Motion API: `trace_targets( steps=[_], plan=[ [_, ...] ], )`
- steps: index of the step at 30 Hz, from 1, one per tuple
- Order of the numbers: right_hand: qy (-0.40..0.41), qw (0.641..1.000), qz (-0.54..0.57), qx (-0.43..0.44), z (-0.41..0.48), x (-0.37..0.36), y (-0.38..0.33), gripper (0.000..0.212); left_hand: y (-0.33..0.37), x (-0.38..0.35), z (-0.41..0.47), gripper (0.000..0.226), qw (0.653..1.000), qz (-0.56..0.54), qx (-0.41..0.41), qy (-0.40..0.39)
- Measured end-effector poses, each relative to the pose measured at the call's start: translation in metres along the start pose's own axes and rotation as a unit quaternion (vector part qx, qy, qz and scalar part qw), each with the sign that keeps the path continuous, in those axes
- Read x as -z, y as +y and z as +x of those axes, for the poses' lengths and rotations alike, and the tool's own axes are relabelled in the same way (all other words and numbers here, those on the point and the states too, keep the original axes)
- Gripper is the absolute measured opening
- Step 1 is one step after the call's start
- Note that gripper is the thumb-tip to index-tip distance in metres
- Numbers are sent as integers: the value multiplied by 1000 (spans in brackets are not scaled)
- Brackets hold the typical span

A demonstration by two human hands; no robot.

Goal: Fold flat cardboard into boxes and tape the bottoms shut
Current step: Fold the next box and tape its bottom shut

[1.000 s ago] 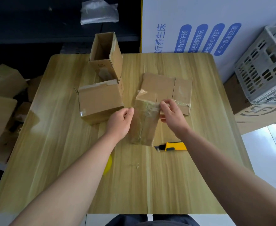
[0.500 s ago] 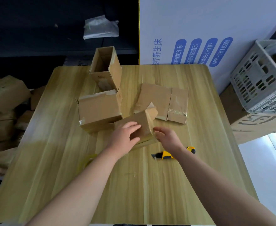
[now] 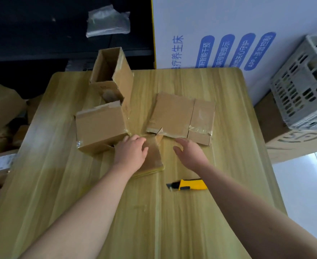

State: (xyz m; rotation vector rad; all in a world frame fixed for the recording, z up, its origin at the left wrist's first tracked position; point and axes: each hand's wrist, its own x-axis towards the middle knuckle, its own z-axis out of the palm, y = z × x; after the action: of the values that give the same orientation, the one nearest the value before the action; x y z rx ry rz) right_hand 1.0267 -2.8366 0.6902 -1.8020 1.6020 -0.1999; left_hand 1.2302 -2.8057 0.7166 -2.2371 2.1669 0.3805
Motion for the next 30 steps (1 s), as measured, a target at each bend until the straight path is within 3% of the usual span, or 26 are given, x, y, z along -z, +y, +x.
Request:
trace_targets(
  steps=[6, 14, 21, 30],
  plan=[
    [45, 991, -130, -2, 31, 64, 45, 41, 65, 10, 63, 37, 999, 23, -37, 10],
    [-5, 983, -153, -103, 78, 81, 95, 34, 79, -7, 138, 39, 993, 59, 58, -82],
    [-36, 984, -109, -140, 99, 62, 104, 43, 59, -36, 174, 64, 965, -18, 186, -182],
    [31, 973, 59, -220, 85, 82, 119, 56, 86, -18, 174, 66, 976, -79, 146, -140]
  ],
)
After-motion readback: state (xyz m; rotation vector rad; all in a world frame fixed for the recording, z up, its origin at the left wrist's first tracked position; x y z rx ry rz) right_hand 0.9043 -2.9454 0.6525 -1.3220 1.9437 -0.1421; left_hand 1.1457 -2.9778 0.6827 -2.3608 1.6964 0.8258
